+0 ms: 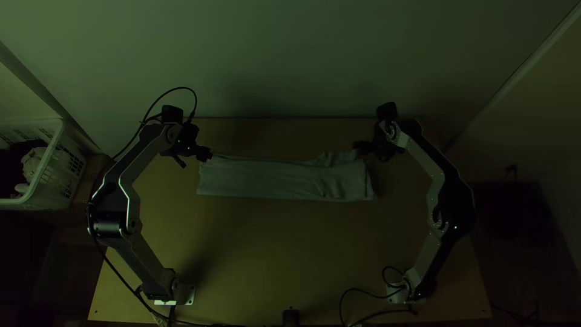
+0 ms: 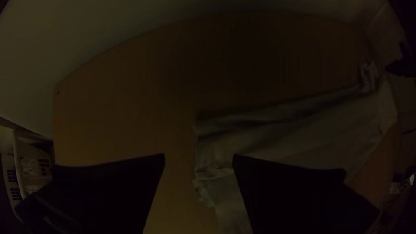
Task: Fold the t-shirt
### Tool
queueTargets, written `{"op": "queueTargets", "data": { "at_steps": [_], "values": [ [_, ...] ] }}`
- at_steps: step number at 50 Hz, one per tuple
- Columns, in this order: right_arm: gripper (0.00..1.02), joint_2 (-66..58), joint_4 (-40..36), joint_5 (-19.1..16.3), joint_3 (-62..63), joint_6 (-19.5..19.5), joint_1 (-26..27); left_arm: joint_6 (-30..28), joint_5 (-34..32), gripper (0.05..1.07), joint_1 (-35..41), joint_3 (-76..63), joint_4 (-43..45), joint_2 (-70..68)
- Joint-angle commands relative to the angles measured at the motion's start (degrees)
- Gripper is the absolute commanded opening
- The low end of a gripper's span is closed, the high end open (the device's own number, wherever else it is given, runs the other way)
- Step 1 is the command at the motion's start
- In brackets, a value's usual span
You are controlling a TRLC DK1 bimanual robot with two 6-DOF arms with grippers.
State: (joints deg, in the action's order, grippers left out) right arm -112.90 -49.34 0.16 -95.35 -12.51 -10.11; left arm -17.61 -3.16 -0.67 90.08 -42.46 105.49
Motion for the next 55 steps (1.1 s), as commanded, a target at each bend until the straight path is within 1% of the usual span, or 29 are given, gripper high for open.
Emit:
{"op": "queueTargets", "data": {
  "at_steps": [1,4,5,10,17,26,31,43,49,55],
  "values": [
    [0.92,1.0,1.5,1.7,-1.3,2.0,1.4,3.0,-2.8,1.03,-1.0,1.4,0.3,-0.3],
    [0.92,1.6,1.6,5.2,-1.7,2.0,1.4,4.1,-4.2,1.03,-1.4,1.2,0.3,-0.6],
    [0.92,1.8,1.5,5.8,-1.9,1.9,1.4,4.3,-4.8,1.03,-1.8,1.3,0.3,-0.6],
    [0.92,4.1,1.0,6.1,-1.7,1.7,1.8,6.2,-8.1,1.03,-3.1,1.3,0.2,-0.9],
    [0.98,7.2,0.9,6.0,-2.5,0.8,2.9,7.7,-13.8,1.03,-5.1,0.4,-0.5,-1.3],
    [0.98,11.7,0.8,5.9,-4.8,-0.8,3.7,8.9,-19.5,1.03,-8.1,-1.7,-0.8,-1.3],
    [0.98,14.5,0.8,5.5,-5.7,-1.2,4.0,9.0,-22.4,1.03,-9.8,-3.3,-0.8,-1.0],
    [0.98,18.9,0.3,1.5,-5.1,-3.5,5.3,8.2,-30.6,1.03,-14.6,-6.2,-1.8,1.3],
    [0.98,19.7,-0.8,-0.4,-4.4,-3.5,5.4,6.4,-32.6,1.03,-15.6,-7.5,-2.9,2.8],
    [0.98,21.0,-0.9,-1.2,-3.3,-4.1,5.4,4.5,-34.3,1.03,-16.0,-9.3,-3.2,3.6]
  ]
}}
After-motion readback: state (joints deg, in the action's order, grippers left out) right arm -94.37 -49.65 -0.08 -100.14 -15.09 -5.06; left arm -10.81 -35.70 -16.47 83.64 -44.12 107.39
